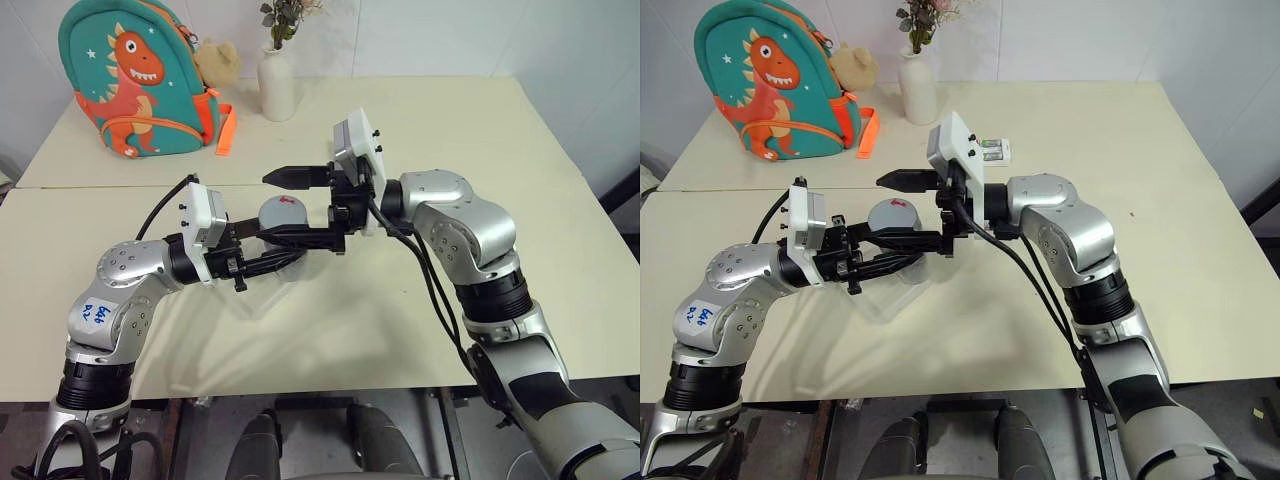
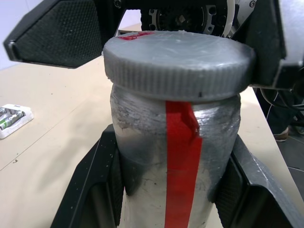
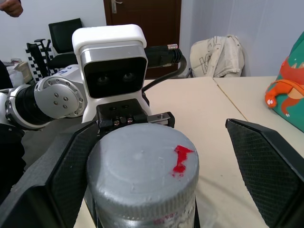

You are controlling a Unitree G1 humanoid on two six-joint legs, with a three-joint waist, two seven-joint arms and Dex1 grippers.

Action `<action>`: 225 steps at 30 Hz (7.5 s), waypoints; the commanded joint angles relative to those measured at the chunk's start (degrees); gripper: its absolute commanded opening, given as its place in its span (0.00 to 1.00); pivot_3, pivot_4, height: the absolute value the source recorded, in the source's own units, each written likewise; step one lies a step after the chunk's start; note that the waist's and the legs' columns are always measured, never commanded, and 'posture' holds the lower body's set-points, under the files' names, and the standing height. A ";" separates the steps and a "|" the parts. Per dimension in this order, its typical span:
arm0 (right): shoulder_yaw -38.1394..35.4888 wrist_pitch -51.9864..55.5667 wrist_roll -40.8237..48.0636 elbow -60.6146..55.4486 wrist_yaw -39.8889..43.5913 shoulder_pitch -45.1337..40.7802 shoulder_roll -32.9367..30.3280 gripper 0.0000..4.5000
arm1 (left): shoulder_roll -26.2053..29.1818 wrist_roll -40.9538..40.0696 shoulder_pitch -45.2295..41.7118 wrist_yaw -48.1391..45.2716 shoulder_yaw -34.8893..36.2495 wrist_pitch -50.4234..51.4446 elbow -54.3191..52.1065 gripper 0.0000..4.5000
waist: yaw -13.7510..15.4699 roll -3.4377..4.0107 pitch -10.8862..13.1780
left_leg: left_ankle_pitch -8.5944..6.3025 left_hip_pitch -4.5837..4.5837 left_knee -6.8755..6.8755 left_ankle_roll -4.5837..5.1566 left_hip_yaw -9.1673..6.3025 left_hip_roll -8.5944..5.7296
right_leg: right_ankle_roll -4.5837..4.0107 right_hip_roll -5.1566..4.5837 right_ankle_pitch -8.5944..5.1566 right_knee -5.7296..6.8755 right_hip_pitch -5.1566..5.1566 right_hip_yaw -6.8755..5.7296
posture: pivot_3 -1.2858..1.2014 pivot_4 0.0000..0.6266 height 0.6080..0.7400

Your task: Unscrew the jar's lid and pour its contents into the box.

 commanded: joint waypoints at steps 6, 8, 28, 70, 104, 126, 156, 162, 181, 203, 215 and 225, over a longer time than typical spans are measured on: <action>-3.93 -1.05 0.60 0.56 2.43 0.03 -5.55 1.00 | 0.17 -1.03 0.00 -0.98 0.16 -0.80 -2.26 0.44 | -0.05 0.00 0.00 | 0.00 0.00 0.00 0.00 0.00 0.00 | 0.00 0.00 0.00 0.00 0.00 0.00 | 0.52 0.24 1.00; -4.44 -0.94 1.38 0.47 3.34 0.37 -6.50 1.00 | 0.21 -1.04 0.04 -1.03 0.16 -0.80 -2.29 0.44 | -0.05 0.00 0.00 | 0.00 0.01 0.00 0.00 0.01 0.00 | 0.00 0.00 0.00 0.00 0.00 0.01 | 0.52 0.24 1.00; -6.61 4.31 10.34 -4.04 11.75 2.78 -8.83 1.00 | 0.71 -1.12 0.38 -1.78 0.73 -0.28 -2.44 0.44 | -0.02 0.00 0.00 | 0.00 0.00 0.04 0.00 0.02 0.00 | 0.01 0.02 0.01 0.01 0.00 0.03 | 0.52 0.24 1.00; -11.69 15.26 21.95 -2.56 1.12 -2.33 4.13 0.57 | 0.70 -1.25 1.86 -0.98 0.34 -0.44 -3.39 0.44 | -0.15 0.01 0.00 | 0.00 0.01 0.06 0.00 0.02 0.01 | 0.01 0.01 0.01 0.14 -0.02 0.05 | 0.52 0.24 1.00; -18.20 -30.54 -9.97 18.43 -14.86 32.91 -5.20 0.78 | 3.47 -5.80 3.54 0.04 8.83 1.74 -3.77 0.44 | -0.28 -0.08 -0.04 | -0.03 0.20 0.27 0.21 0.82 0.05 | 0.26 0.16 0.22 -0.07 0.00 0.84 | 0.52 0.24 1.00; -12.06 -5.34 6.48 -6.99 12.03 9.77 -23.55 1.00 | 10.14 -5.15 7.11 1.44 16.05 3.93 -3.58 0.44 | -0.20 -0.06 -0.01 | -0.08 0.15 0.29 0.18 0.77 0.15 | 0.25 0.30 0.24 -0.12 -0.01 0.89 | 0.52 0.24 1.00; -10.39 -8.41 2.95 -1.02 4.39 13.50 -13.45 1.00 | 29.68 84.65 13.98 57.92 -2.52 -43.75 -1.18 0.44 | -0.12 -0.10 0.00 | -0.23 0.12 0.06 0.25 1.01 0.16 | 0.20 0.22 0.22 -0.16 -0.21 1.04 | 0.52 0.24 1.00; -10.40 -8.47 2.93 -0.93 2.10 14.20 -11.09 1.00 | 30.86 106.06 13.05 77.33 -4.87 -43.14 1.39 0.44 | -0.09 -0.11 -0.01 | -0.24 0.14 0.08 0.27 1.11 0.13 | 0.24 0.13 0.24 -0.10 -0.21 1.03 | 0.52 0.24 1.00; -10.40 -10.22 2.74 0.62 -0.12 14.90 -6.72 1.00 | 31.19 109.72 8.94 77.30 -7.50 -46.16 3.49 0.44 | -0.15 -0.11 -0.01 | -0.24 0.15 0.12 0.28 1.15 0.14 | 0.26 0.16 0.25 0.10 -0.25 1.02 | 0.52 0.24 1.00; -8.65 -9.96 1.04 1.07 3.70 13.24 -9.39 1.00 | -4.39 23.21 -4.01 40.81 29.19 -3.45 25.80 0.44 | -0.64 -0.21 -0.04 | -0.15 0.30 1.20 0.27 0.71 0.21 | 0.24 0.51 0.38 0.88 0.04 1.00 | 0.52 0.24 1.00; -7.84 -11.48 -0.68 2.91 4.99 11.41 -8.43 1.00 | -4.04 18.27 -1.65 32.84 27.68 -20.74 40.95 0.52 | -0.06 -0.22 -0.05 | -0.19 0.20 1.12 0.18 0.70 0.22 | 0.24 0.51 0.40 0.77 -0.01 1.00 | 0.52 0.24 1.00; -7.90 -11.30 -0.24 2.16 5.33 12.08 -8.11 1.00 | -2.31 17.36 9.37 34.56 27.74 -15.10 30.42 0.99 | -0.31 -0.23 -0.05 | -0.20 0.21 1.08 0.17 0.72 0.25 | 0.23 0.51 0.39 0.75 -0.03 1.01 | 0.52 0.24 1.00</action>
